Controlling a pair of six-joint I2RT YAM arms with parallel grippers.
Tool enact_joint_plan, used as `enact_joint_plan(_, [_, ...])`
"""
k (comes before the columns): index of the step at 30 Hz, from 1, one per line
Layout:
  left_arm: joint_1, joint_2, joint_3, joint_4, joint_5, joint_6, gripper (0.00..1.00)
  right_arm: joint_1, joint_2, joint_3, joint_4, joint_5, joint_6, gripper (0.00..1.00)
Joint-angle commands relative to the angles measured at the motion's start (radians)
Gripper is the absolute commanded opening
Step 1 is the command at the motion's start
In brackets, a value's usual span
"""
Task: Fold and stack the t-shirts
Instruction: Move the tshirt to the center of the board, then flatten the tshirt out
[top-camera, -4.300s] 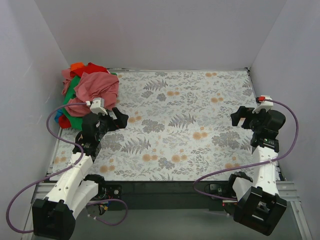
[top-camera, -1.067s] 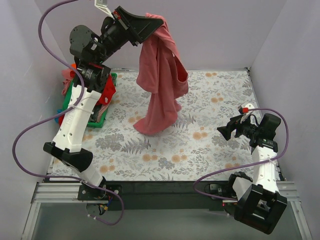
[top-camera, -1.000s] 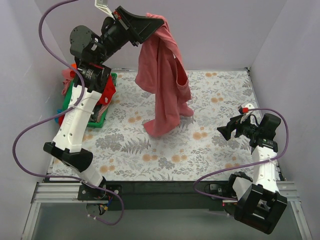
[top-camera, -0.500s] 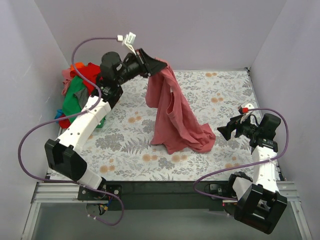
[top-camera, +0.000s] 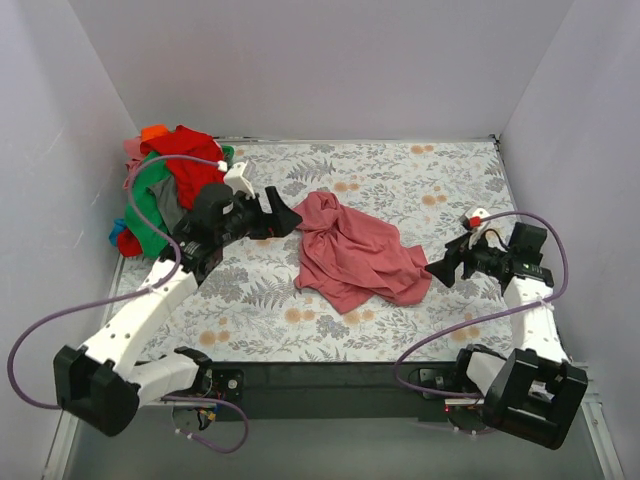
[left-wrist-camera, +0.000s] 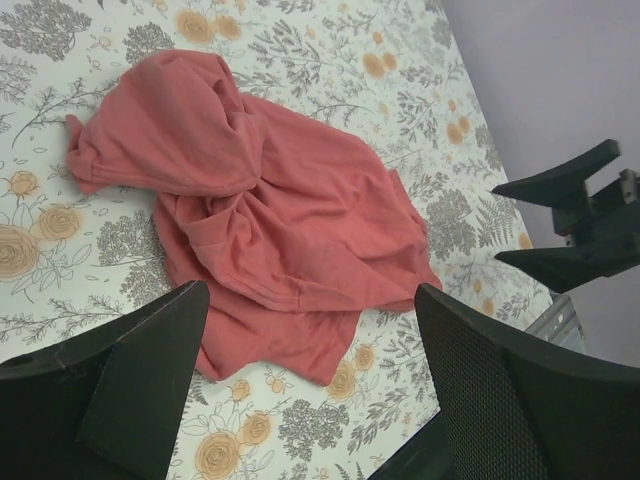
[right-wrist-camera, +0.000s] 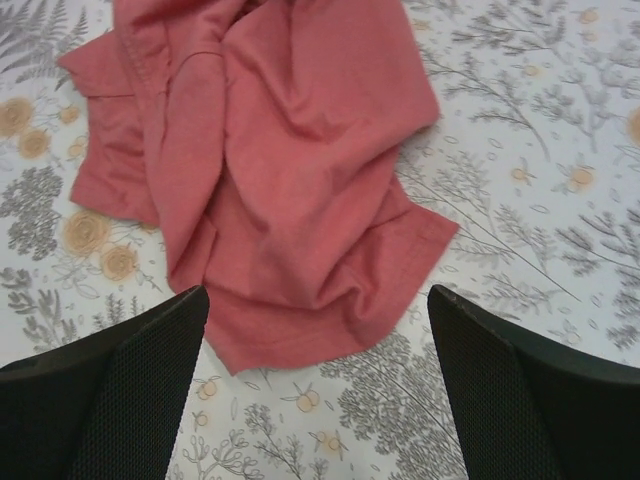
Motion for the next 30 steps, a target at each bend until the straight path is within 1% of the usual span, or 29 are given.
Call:
enact_joint_plan(1, [0.001,-0.083,-0.083,-0.026,-0.055,-0.021,0.84,0.112,0.055,0.070,-0.124,0.020,-0.134,0.96])
enact_joint_plan(2, [0.002,-0.093,-0.106,-0.024,-0.045,-0.049,0.84,0.193,0.066,0.087,-0.156,0.051,-0.151,0.95])
enact_joint_plan(3, [0.001,-0.106,-0.128,-0.015,-0.032,-0.101,0.83,0.234,0.074,0.092,-0.169,0.117,-0.167,0.93])
enact_joint_plan(5, [0.001,-0.114,-0.200,0.005,0.026,-0.142,0.83,0.325,0.098,0.101,-0.190,0.174,-0.193,0.93])
enact_joint_plan(7, [0.001,-0.117,-0.257,0.029,0.072,-0.199,0.84,0.395,0.124,0.113,-0.198,0.231,-0.202,0.92])
enact_joint_plan(9, [0.001,-0.113,-0.291,0.063,0.100,-0.231,0.83,0.419,0.146,0.142,-0.203,0.286,-0.202,0.90])
enact_joint_plan(10, [0.002,-0.097,-0.315,0.075,0.124,-0.251,0.83,0.427,0.172,0.151,-0.203,0.303,-0.195,0.89])
enact_joint_plan(15, [-0.001,-0.018,-0.334,0.106,0.156,-0.281,0.82,0.439,0.276,0.228,-0.189,0.436,-0.115,0.85])
enact_joint_plan(18, [-0.002,0.027,-0.340,0.132,0.170,-0.287,0.80,0.439,0.342,0.243,-0.175,0.478,-0.066,0.82])
enact_joint_plan(23, [-0.008,0.123,-0.309,0.166,0.169,-0.278,0.79,0.415,0.405,0.257,-0.152,0.452,-0.029,0.79])
enact_joint_plan(26, [-0.019,0.186,-0.262,0.177,0.155,-0.270,0.77,0.400,0.433,0.259,-0.152,0.417,-0.023,0.76])
enact_joint_plan(30, [-0.037,0.323,-0.191,0.189,0.150,-0.262,0.72,0.390,0.451,0.259,-0.154,0.389,-0.023,0.74])
